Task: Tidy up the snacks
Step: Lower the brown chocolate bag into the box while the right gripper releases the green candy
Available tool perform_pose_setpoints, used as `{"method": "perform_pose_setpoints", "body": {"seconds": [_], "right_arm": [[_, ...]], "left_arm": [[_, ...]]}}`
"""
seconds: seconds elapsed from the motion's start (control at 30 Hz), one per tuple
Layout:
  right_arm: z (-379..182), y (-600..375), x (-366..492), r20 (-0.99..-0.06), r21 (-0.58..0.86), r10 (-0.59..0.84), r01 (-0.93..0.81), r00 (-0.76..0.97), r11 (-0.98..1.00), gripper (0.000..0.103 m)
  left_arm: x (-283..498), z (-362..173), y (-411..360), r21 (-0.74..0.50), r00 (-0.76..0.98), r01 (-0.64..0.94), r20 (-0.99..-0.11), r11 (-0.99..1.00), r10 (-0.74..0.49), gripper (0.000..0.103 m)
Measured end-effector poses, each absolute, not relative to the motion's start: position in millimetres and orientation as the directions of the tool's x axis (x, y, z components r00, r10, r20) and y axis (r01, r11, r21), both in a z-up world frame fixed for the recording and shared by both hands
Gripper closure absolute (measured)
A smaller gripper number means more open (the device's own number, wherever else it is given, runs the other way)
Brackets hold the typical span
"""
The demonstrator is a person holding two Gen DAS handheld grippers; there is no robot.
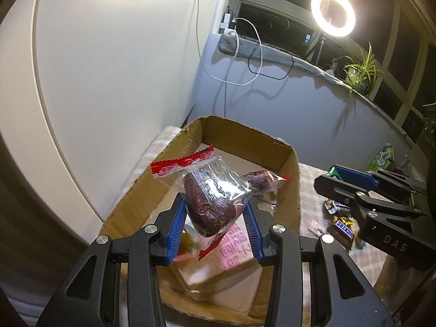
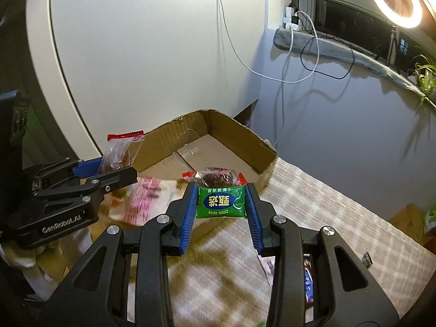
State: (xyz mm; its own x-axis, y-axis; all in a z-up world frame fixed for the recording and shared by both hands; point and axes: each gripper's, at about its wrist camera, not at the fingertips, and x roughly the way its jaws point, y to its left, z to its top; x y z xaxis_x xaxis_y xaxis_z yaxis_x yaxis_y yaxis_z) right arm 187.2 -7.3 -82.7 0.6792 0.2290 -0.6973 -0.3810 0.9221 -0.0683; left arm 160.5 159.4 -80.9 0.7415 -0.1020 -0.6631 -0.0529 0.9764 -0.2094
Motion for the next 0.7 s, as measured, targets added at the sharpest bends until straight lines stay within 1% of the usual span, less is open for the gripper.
{"method": "perform_pose_setpoints", "body": {"seconds": [0.3, 0.6, 0.67, 0.7], "right_arm": [[-99, 12, 221, -0.721, -0.052, 0.246, -0.404, 0.648, 0.913, 0.066], [-109, 17, 235, -0.733, -0.045, 0.247, -0.408, 0.633, 0.912, 0.066], [-108, 17, 235, -0.734, -0.049, 0.244, -0.407, 0.634, 0.912, 0.062], [-108, 17, 235, -0.732, -0.055, 0.238, -0.404, 0.639, 0.913, 0.055]], "left_arm": [[174, -84, 168, -0.208, 0.735, -0.06, -0.671, 0.976, -0.098, 0.063], [178, -87, 168, -0.206, 0.726, -0.063, -0.681, 0.977, -0.097, 0.062], [178, -87, 168, -0.204, 0.724, -0.066, -0.683, 0.977, -0.094, 0.06], [178, -87, 168, -0.204, 0.725, -0.067, -0.683, 0.977, -0.093, 0.06]]}}
